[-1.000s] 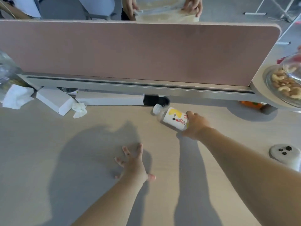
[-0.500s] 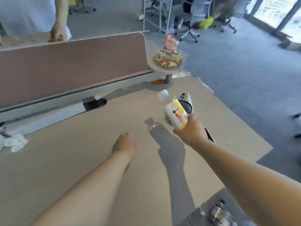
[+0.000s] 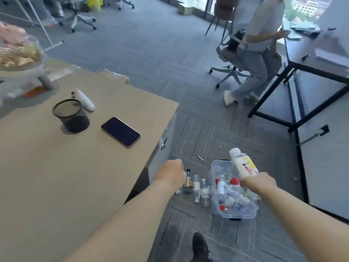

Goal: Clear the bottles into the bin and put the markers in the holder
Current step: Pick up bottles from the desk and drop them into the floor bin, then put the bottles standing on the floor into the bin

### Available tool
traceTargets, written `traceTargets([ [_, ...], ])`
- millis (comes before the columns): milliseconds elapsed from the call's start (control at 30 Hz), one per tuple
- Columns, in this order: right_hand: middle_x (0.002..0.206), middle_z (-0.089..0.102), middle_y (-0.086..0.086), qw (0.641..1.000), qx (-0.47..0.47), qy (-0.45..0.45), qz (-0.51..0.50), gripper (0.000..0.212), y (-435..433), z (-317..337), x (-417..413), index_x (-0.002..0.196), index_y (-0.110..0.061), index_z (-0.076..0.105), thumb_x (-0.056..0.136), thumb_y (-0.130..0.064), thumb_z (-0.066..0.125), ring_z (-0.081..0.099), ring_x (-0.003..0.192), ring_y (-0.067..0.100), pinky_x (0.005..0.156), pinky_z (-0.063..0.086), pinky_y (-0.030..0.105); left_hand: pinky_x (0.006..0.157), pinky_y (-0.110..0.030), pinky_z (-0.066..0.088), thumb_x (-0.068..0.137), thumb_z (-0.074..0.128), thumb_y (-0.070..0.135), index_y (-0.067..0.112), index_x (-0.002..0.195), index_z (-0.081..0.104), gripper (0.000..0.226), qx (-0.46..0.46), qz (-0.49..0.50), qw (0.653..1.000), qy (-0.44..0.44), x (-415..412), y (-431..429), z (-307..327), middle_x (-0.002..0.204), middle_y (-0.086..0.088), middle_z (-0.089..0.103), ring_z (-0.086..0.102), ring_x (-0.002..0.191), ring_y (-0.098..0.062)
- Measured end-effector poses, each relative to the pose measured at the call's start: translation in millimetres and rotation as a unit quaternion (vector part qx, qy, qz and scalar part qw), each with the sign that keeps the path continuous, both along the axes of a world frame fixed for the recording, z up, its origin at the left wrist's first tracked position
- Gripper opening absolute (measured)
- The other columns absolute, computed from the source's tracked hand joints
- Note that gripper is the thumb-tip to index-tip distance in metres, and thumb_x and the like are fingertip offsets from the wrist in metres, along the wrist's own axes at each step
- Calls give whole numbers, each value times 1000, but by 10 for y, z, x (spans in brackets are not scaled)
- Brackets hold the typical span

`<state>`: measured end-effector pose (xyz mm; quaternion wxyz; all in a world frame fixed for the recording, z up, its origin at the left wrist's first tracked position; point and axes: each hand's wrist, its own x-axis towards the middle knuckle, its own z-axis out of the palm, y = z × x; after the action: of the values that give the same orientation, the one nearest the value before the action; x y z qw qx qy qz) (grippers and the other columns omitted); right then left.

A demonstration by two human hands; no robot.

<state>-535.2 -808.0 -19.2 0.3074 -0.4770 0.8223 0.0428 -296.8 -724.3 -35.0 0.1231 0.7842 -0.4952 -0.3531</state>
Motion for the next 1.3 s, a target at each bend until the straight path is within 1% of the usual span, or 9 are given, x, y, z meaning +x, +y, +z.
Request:
traceTargets([
  [167, 112, 57, 18, 991, 74, -12, -109, 65, 113, -729, -868, 120, -1, 53, 62, -24, 73, 56, 99, 33, 76, 51, 35, 71, -27, 42, 91, 46, 17, 16, 89, 61, 16, 50, 67, 993, 78, -679, -395, -548, 108, -7, 65, 60, 96, -26],
  [300, 106, 58, 15, 982, 128, -51, -127, 50, -30, -1475, -1255, 116, 0, 52, 73, -20, 69, 58, 93, 33, 73, 48, 34, 71, -29, 44, 90, 46, 16, 19, 60, 44, 30, 93, 69, 991, 64, -1092, -677, -1309, 106, -12, 68, 60, 92, -30],
  [500, 101, 56, 13, 979, 143, -83, -115, 46, -900, -2535, -1563, 112, -3, 53, 74, -22, 70, 56, 92, 32, 82, 52, 39, 73, -26, 37, 90, 47, 16, 16, 80, 60, 17, 180, 46, 983, 6, -1398, -1059, -2395, 90, -1, 63, 53, 86, -19],
  [700, 107, 55, 14, 984, 126, -78, -99, 60, -1983, -3308, -1840, 123, 0, 52, 73, -25, 74, 56, 93, 33, 73, 54, 41, 68, -28, 45, 89, 47, 18, 23, 71, 55, 20, 238, 85, 968, -4, -1453, -1308, -3290, 77, 4, 61, 57, 75, -18],
  [867, 130, 52, 18, 987, 156, -39, -25, 84, -2295, -3724, -1697, 134, -2, 39, 68, -36, 78, 56, 109, 37, 74, 52, 43, 66, -29, 42, 91, 43, 14, 15, 66, 51, 26, 269, 103, 957, -20, -1330, -1319, -3765, 72, -3, 57, 52, 73, -24],
  [1067, 124, 59, 22, 972, 183, -63, 137, 49, -1933, -4146, -1055, 129, 1, 50, 87, -22, 61, 57, 105, 35, 91, 46, 40, 69, -29, 42, 90, 46, 15, 14, 78, 52, 13, 319, 143, 937, 20, -1069, -1186, -4270, 78, -5, 57, 54, 76, -25],
  [1167, 109, 66, 18, 957, 191, -89, 201, 34, -1796, -4482, -653, 115, -3, 62, 86, -22, 59, 60, 93, 30, 87, 49, 40, 50, -27, 28, 86, 44, 11, 15, 56, 34, 32, 327, 154, 932, 31, -883, -1133, -4685, 57, -2, 40, 40, 57, -19],
  [1233, 109, 65, 13, 948, 184, -104, 237, 30, -1742, -4790, -413, 114, -5, 62, 89, -21, 57, 59, 99, 29, 88, 47, 35, 49, -27, 26, 88, 44, 11, 14, 54, 31, 36, 329, 175, 928, 33, -777, -1157, -5042, 54, -3, 35, 42, 63, -23],
  [1300, 111, 65, 14, 936, 183, -111, 279, 29, -1699, -5162, -190, 113, -3, 62, 91, -20, 54, 59, 100, 30, 85, 47, 35, 59, -27, 36, 91, 46, 14, 10, 60, 42, 32, 320, 206, 924, 39, -682, -1207, -5373, 59, -5, 43, 49, 75, -28],
])
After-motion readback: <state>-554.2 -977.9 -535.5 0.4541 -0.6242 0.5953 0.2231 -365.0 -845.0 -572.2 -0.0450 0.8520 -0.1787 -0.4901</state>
